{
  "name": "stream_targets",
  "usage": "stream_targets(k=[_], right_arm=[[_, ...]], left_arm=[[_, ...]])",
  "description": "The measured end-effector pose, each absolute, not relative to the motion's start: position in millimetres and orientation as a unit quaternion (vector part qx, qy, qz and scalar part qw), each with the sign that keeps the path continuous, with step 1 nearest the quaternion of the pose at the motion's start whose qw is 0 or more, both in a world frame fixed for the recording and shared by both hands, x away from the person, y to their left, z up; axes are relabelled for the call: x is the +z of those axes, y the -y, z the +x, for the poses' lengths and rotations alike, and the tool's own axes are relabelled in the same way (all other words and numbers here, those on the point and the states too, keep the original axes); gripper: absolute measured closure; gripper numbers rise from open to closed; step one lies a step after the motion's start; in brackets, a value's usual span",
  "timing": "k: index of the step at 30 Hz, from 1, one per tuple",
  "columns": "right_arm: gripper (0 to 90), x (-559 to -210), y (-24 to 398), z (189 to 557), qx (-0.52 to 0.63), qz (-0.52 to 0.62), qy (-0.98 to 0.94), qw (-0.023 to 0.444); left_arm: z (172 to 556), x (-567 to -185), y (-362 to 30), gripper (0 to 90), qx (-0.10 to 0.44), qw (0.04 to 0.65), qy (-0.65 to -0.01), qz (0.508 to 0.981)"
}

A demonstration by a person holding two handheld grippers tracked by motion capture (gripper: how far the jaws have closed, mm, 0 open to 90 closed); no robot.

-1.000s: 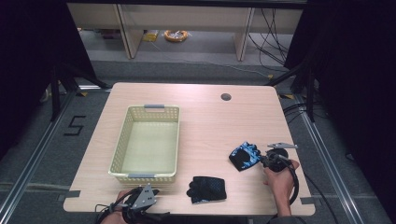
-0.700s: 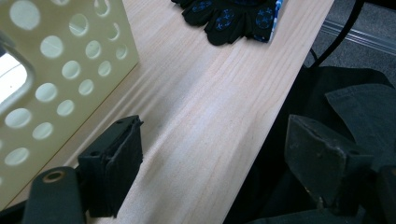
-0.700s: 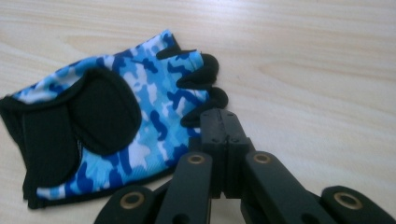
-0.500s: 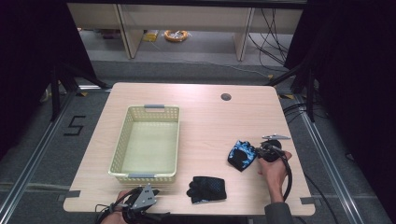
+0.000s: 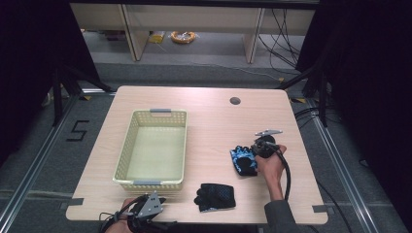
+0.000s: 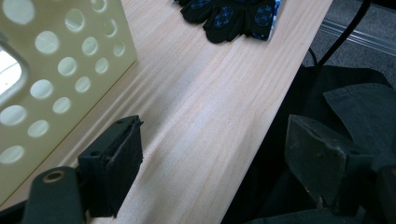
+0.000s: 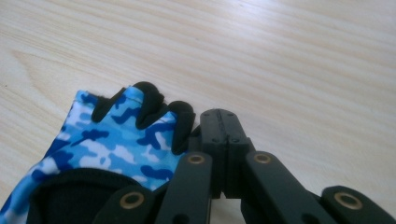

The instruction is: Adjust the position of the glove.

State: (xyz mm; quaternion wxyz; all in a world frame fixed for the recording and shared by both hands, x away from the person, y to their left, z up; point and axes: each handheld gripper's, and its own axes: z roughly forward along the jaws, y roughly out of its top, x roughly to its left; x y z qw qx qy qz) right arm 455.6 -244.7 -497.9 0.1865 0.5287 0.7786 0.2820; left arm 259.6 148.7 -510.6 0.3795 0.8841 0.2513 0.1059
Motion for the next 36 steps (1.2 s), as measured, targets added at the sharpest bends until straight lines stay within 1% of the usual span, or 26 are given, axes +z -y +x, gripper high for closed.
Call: stream_targets(k=[3, 6, 7, 11, 13, 16, 17, 23, 26, 28, 29, 30, 36], right_arm=[[90.0, -498.0, 233.2, 459.7, 0.286, 0.511, -0.790, 0.182], [90.0, -499.5, 227.8, 460.7, 0.295, 0.493, -0.799, 0.179], [90.0, -497.9, 220.8, 459.4, 0.297, 0.486, -0.805, 0.165], [90.0, -498.3, 211.0, 458.9, 0.307, 0.467, -0.815, 0.155], [90.0, -496.5, 200.4, 453.9, 0.303, 0.461, -0.822, 0.138], [90.0, -494.4, 196.5, 451.7, 0.300, 0.455, -0.828, 0.130], [90.0, -496.0, 192.6, 450.0, 0.314, 0.451, -0.827, 0.117], [90.0, -499.0, 186.9, 446.6, 0.311, 0.424, -0.843, 0.111], [90.0, -498.6, 184.2, 444.1, 0.315, 0.411, -0.850, 0.096], [90.0, -499.7, 181.1, 442.2, 0.319, 0.408, -0.850, 0.095], [90.0, -499.6, 179.4, 440.7, 0.319, 0.407, -0.851, 0.092], [90.0, -497.2, 178.2, 438.1, 0.310, 0.405, -0.856, 0.083], [90.0, -495.4, 170.6, 427.7, 0.297, 0.381, -0.872, 0.075]], left_arm=[[259.9, -511.1, -148.4, 18.8, 0.099, 0.382, -0.250, 0.884], [260.1, -510.2, -149.1, 18.8, 0.106, 0.379, -0.248, 0.885], [260.3, -509.8, -149.2, 18.8, 0.107, 0.381, -0.243, 0.886], [259.3, -510.0, -148.9, 18.8, 0.107, 0.381, -0.249, 0.884], [259.5, -509.3, -149.5, 18.9, 0.110, 0.378, -0.248, 0.885], [259.4, -508.9, -149.8, 18.8, 0.110, 0.379, -0.248, 0.885], [259.4, -508.9, -149.9, 18.8, 0.110, 0.379, -0.248, 0.885], [258.7, -508.9, -149.4, 18.9, 0.106, 0.384, -0.251, 0.882], [259.2, -509.0, -149.7, 18.9, 0.109, 0.382, -0.251, 0.883], [259.6, -509.4, -149.6, 18.9, 0.103, 0.383, -0.250, 0.883], [259.4, -508.8, -149.9, 18.9, 0.109, 0.383, -0.249, 0.883], [259.7, -509.2, -149.8, 18.9, 0.102, 0.385, -0.250, 0.883], [259.3, -508.5, -150.1, 18.9, 0.109, 0.384, -0.249, 0.882]])
